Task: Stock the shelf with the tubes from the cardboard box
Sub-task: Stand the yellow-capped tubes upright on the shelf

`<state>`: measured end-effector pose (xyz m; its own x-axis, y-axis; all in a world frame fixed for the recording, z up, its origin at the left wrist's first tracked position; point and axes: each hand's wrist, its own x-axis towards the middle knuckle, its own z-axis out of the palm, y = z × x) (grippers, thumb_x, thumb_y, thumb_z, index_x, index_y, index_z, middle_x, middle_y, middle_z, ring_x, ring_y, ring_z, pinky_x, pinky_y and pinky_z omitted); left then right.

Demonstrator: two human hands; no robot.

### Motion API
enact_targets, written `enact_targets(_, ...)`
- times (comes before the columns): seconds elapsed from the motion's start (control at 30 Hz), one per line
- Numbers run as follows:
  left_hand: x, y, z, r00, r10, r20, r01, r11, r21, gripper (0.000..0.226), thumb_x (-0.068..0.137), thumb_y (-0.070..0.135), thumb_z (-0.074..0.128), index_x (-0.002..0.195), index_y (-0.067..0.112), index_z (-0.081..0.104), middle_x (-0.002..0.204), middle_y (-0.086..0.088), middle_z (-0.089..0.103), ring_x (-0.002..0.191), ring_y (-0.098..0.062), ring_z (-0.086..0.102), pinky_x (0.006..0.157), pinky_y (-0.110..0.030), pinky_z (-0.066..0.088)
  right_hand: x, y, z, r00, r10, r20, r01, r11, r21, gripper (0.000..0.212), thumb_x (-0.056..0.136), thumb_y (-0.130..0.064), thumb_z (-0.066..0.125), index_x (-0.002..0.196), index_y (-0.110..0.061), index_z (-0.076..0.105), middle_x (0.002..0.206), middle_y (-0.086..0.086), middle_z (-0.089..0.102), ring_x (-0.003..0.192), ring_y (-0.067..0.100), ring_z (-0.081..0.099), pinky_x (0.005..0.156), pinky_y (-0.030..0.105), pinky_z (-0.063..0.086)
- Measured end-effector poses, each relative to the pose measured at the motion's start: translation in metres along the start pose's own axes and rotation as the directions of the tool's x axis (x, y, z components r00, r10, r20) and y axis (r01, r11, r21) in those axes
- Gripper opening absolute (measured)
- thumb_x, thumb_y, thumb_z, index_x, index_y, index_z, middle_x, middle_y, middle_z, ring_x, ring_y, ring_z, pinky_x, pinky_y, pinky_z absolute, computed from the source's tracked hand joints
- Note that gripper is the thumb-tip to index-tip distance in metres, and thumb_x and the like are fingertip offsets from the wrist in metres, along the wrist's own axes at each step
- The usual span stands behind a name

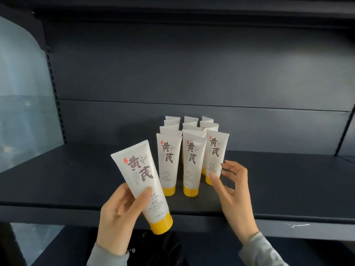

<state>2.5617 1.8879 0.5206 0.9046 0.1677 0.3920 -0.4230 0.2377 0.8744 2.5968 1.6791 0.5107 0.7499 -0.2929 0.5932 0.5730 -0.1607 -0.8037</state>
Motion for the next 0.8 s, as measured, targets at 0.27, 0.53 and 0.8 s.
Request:
enact_targets(0.27, -0.004, 0.004, 0.051, 0.983, 0.061, 0.175, -0.070, 0.996, 0.046, 0.028, 0.063, 0.015, 0.078, 0.088, 0.006, 0.067, 0.085, -0.004, 0.074, 0.078, -0.014, 0.070, 0.061, -0.018, 0.053, -0.025, -0.020, -0.017, 0.971, -0.077, 0.228, 0.066, 0.996, 0.054, 0.027, 0.090, -0.044, 0.053, 0.117, -0.044, 0.047, 0.116, -0.020, 0.058, 0.108, 0.008, 0.059, 0.082, 0.023, 0.053)
enact_targets(0.53, -0.005, -0.002, 0.087, 0.975, 0.071, 0.208, -0.100, 0.986, 0.130, 0.033, 0.059, 0.020, 0.074, 0.089, 0.008, 0.066, 0.088, 0.002, 0.074, 0.079, -0.014, 0.071, 0.057, -0.021, 0.055, -0.035, -0.029, -0.029, 0.933, -0.089, 0.349, 0.112, 0.993, -0.047, 0.059, 0.081, -0.028, 0.072, 0.131, -0.041, 0.042, 0.120, -0.021, 0.058, 0.113, 0.004, 0.057, 0.083, 0.020, 0.053)
enact_targets(0.8, -0.007, -0.009, 0.101, 0.985, 0.129, 0.115, -0.159, 0.940, 0.301, 0.042, 0.054, 0.046, 0.085, 0.085, 0.027, 0.066, 0.092, 0.014, 0.071, 0.084, -0.011, 0.068, 0.065, -0.030, 0.058, -0.036, -0.025, -0.031, 0.962, -0.106, 0.252, 0.132, 0.987, -0.089, 0.063, 0.081, -0.021, 0.073, 0.133, -0.036, 0.042, 0.126, -0.018, 0.056, 0.117, 0.004, 0.054, 0.081, 0.018, 0.054)
